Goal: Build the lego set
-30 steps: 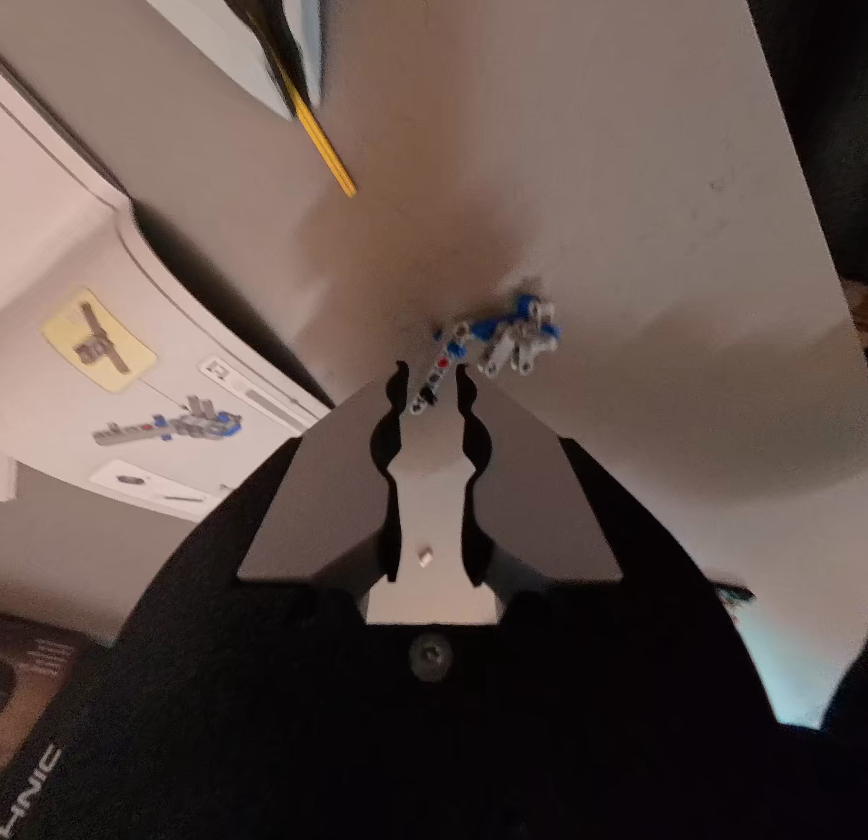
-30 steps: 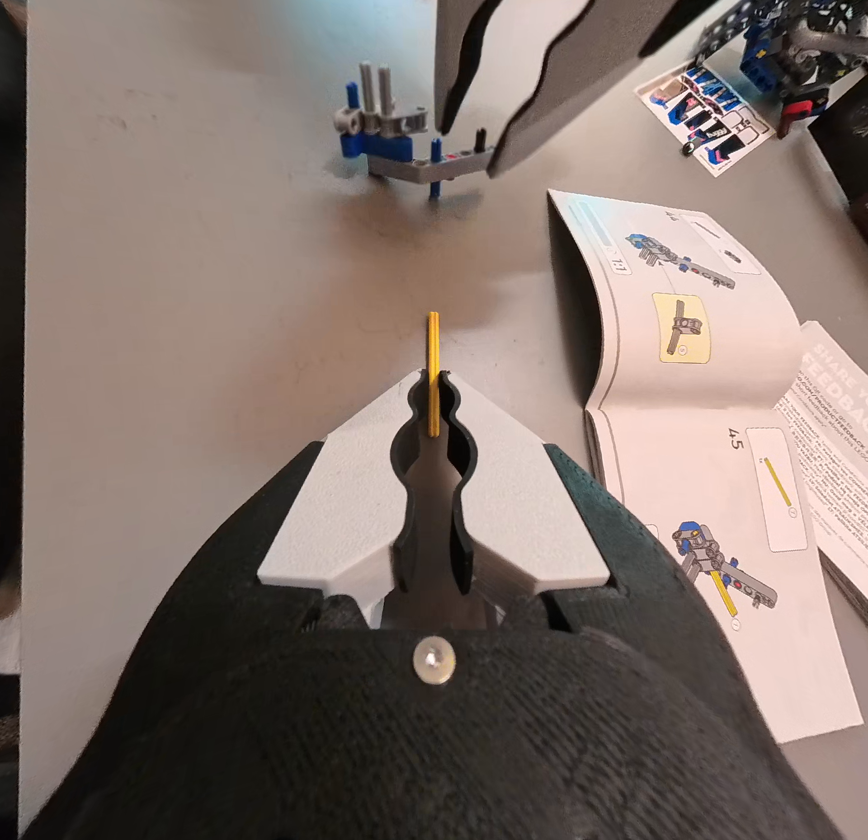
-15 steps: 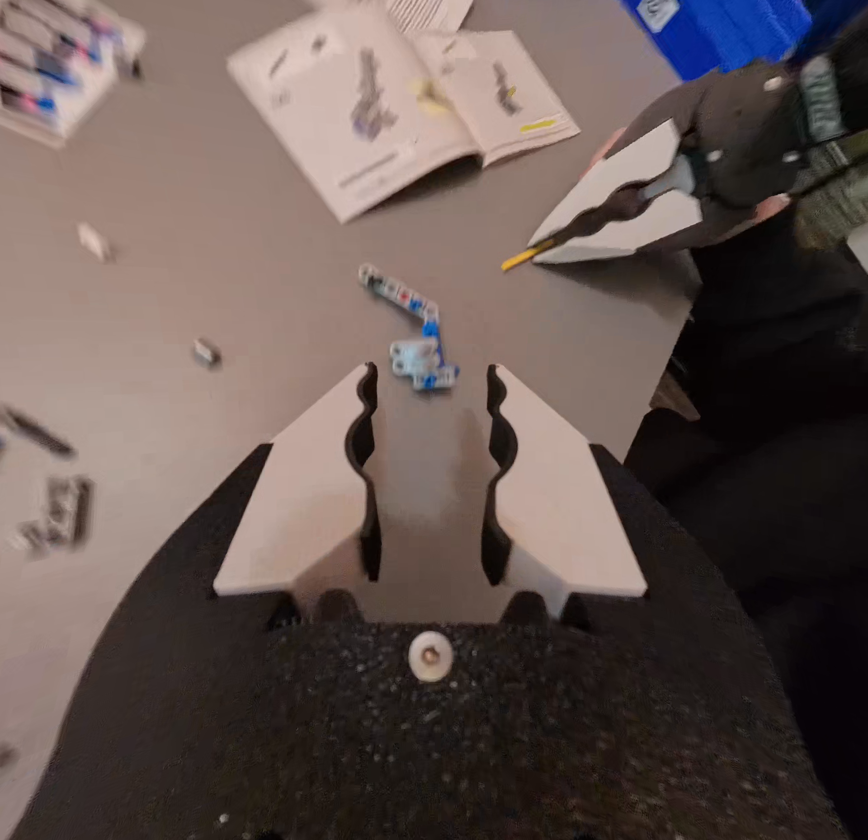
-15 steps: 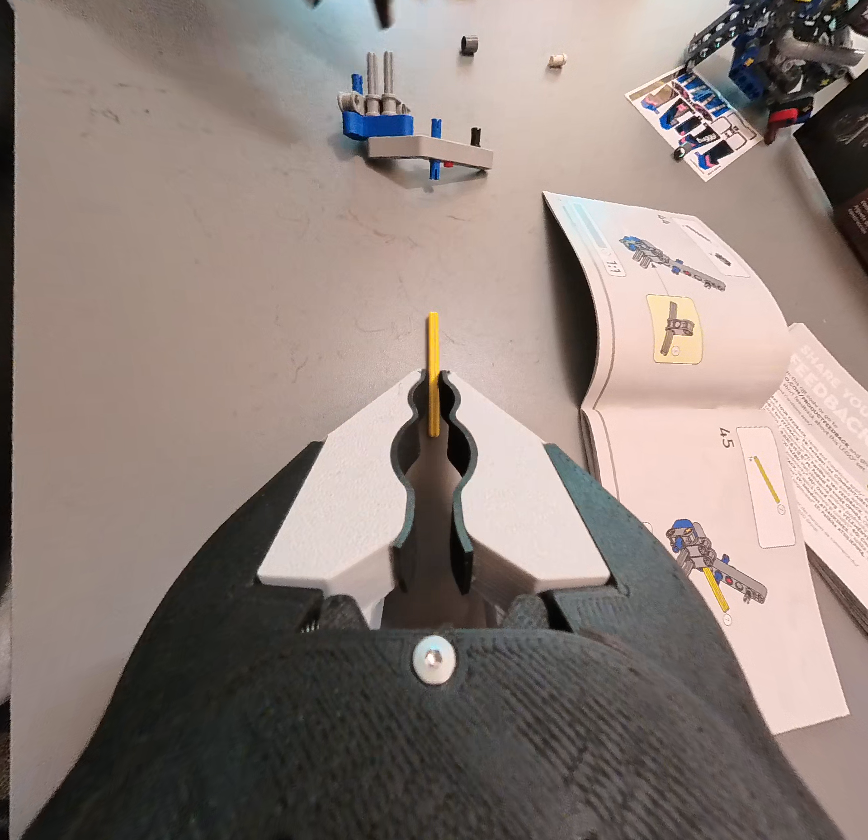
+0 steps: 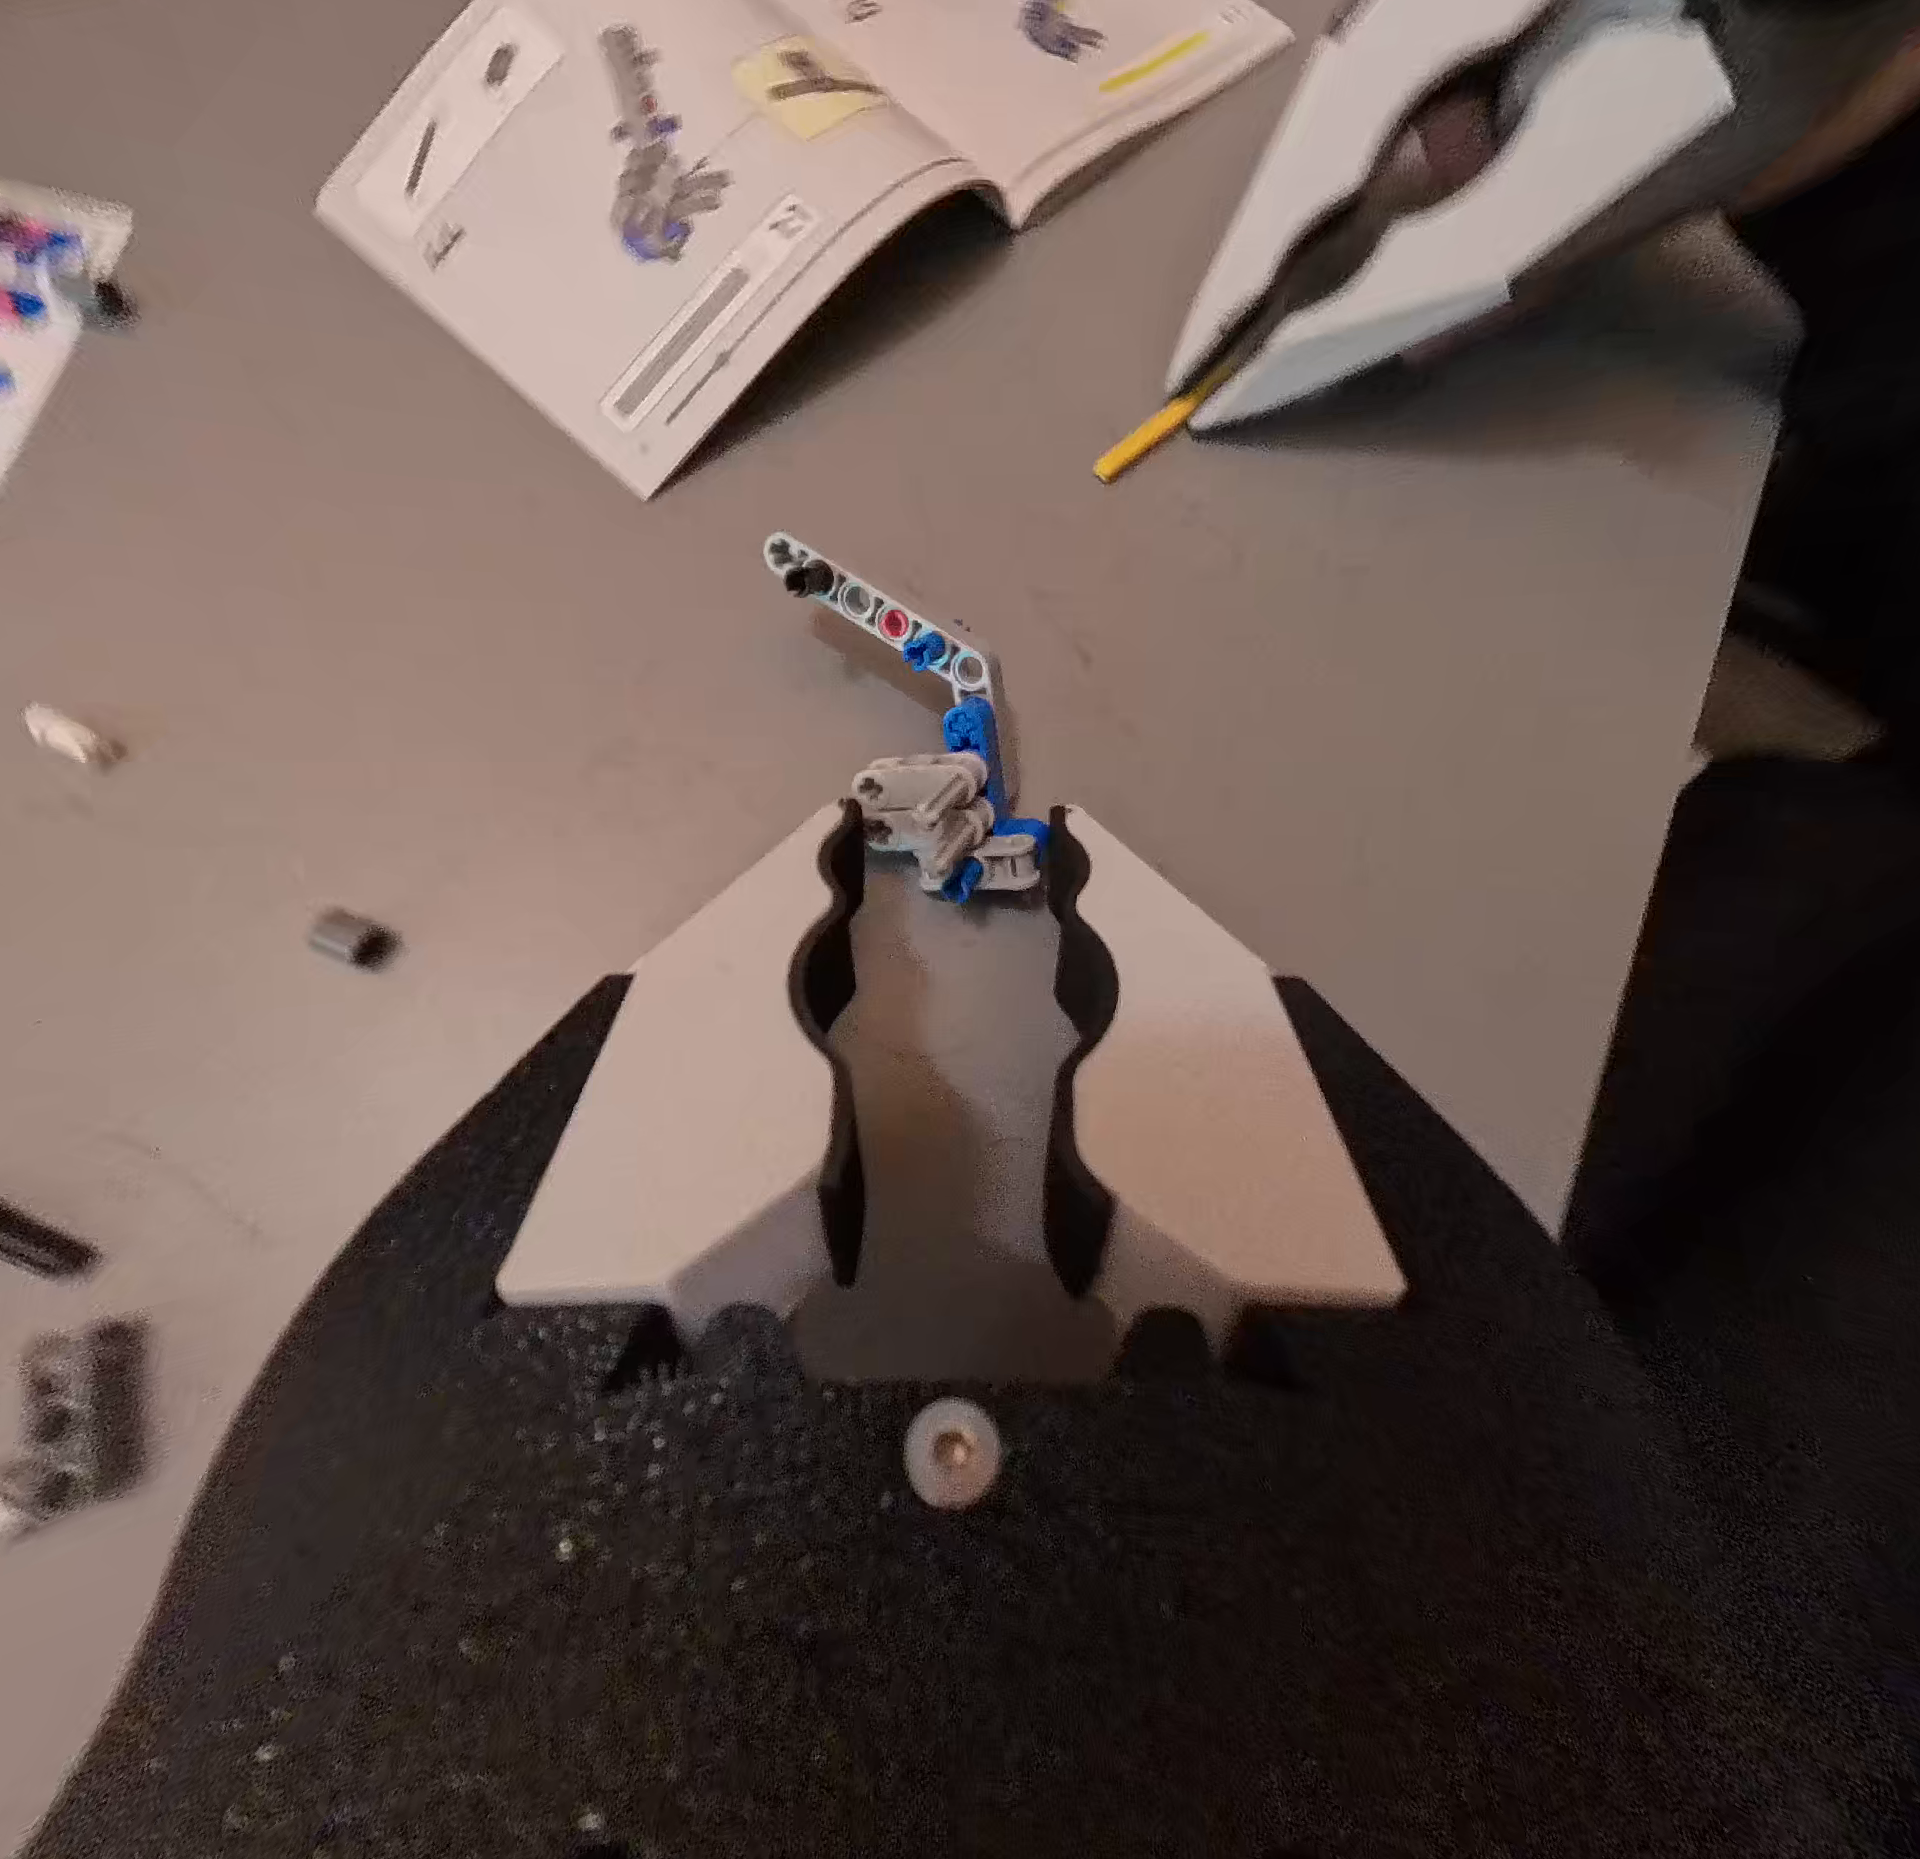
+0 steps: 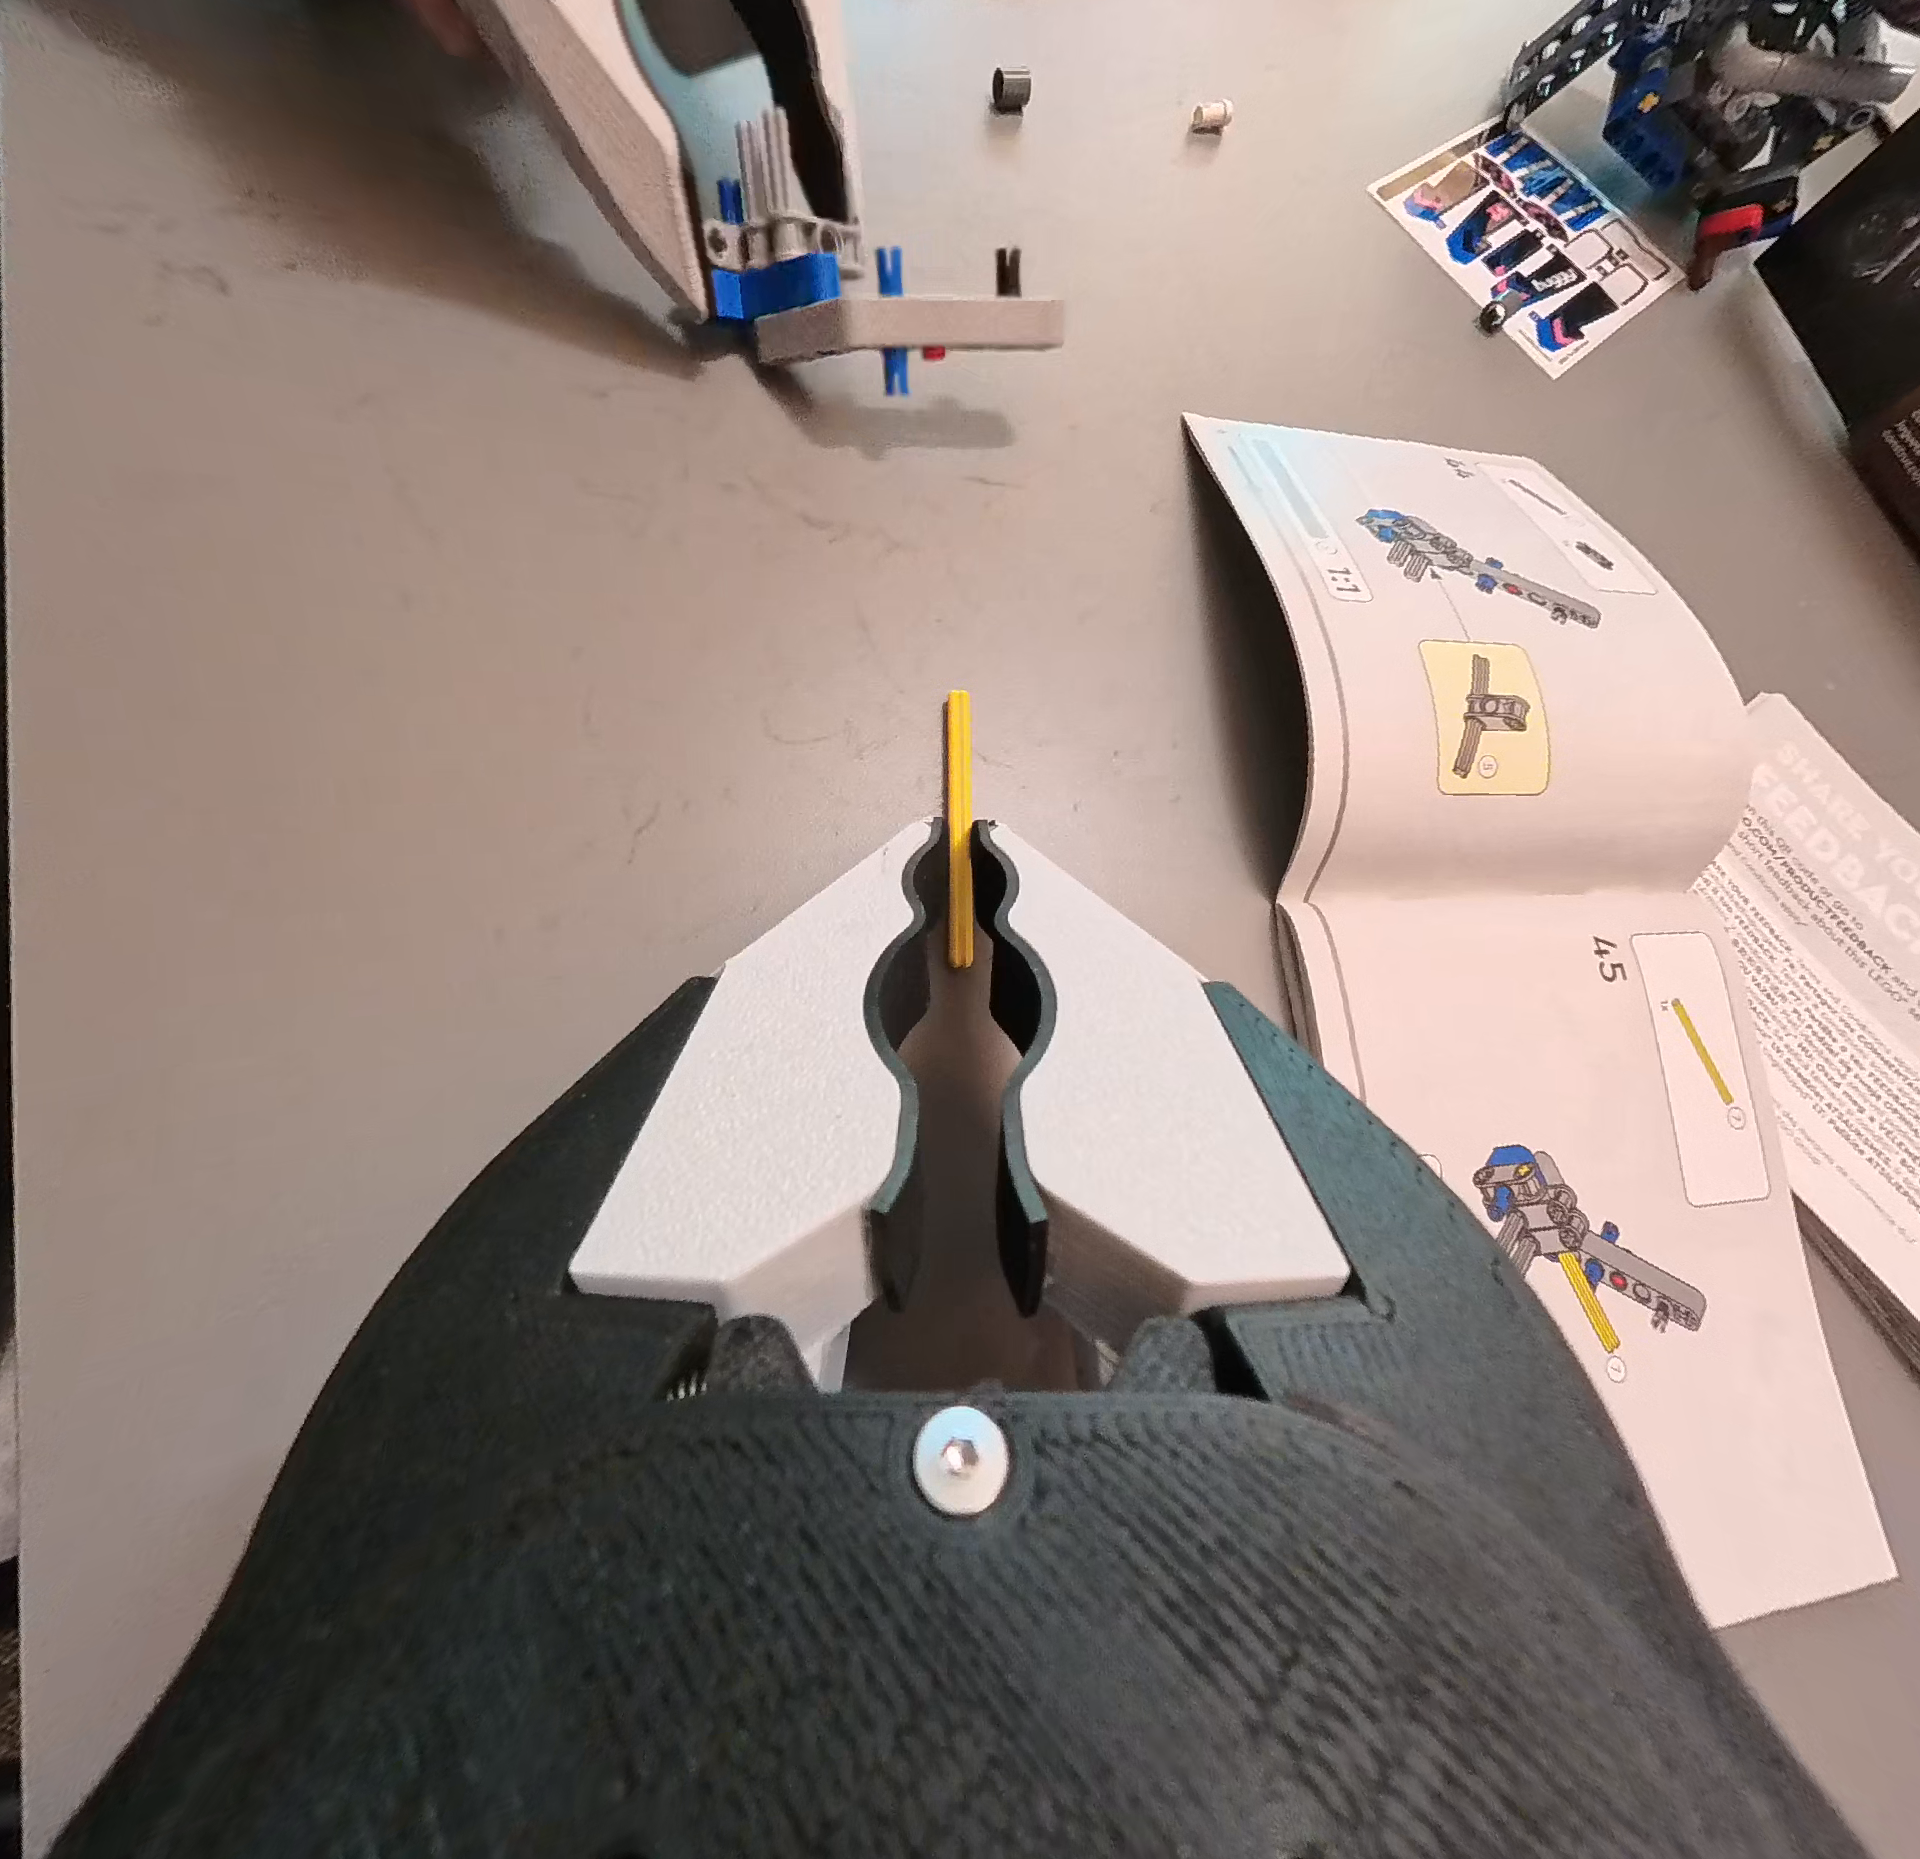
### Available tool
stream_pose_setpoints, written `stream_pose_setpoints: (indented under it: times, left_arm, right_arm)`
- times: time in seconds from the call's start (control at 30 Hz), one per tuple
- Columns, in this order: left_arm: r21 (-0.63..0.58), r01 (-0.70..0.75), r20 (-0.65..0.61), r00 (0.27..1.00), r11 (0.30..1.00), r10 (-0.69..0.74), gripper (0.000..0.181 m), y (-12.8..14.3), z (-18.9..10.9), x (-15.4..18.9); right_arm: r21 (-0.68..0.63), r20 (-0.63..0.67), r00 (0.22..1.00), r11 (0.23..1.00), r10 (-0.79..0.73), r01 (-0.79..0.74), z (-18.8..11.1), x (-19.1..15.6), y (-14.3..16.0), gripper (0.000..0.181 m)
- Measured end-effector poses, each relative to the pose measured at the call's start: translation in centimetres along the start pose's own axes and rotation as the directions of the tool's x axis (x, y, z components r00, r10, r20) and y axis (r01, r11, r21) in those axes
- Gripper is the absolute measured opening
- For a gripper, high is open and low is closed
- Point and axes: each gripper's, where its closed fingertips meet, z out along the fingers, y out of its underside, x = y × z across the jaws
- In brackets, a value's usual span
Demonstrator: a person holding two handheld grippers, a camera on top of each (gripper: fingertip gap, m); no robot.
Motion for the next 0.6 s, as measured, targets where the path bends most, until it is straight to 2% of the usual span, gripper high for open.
stream_pose_setpoints:
  times: [0.03,0.1,0.17,0.47,0.6]
  left_arm:
    - [0.008,-0.109,0.016,0.994,0.994,0.109,0.032,-0.2,-0.1,-0.1]
    - [0.052,-0.324,0.081,0.944,0.945,0.319,0.031,-1.1,-0.3,-0.5]
    - [0.092,-0.446,0.126,0.892,0.891,0.433,0.031,-1.9,-0.5,-0.6]
    - [0.105,-0.687,0.149,0.726,0.719,0.672,0.031,-2.9,0.5,-0.5]
    - [0.106,-0.724,0.141,0.689,0.682,0.71,0.03,-3.2,0.6,-1.2]
  right_arm:
    - [0.0,0.0,1.0,1.0,0.0,0.0,0.0,0.0,0.0,0.003]
    - [0.0,0.0,1.0,1.0,0.0,0.0,0.0,0.0,0.0,0.003]
    - [0.0,0.0,1.0,1.0,0.0,0.0,0.0,0.0,0.0,0.003]
    - [0.001,-0.007,1.0,1.0,-0.009,0.009,0.0,0.0,0.0,0.003]
    - [0.001,-0.008,1.0,1.0,-0.01,0.01,0.0,0.0,0.0,0.003]
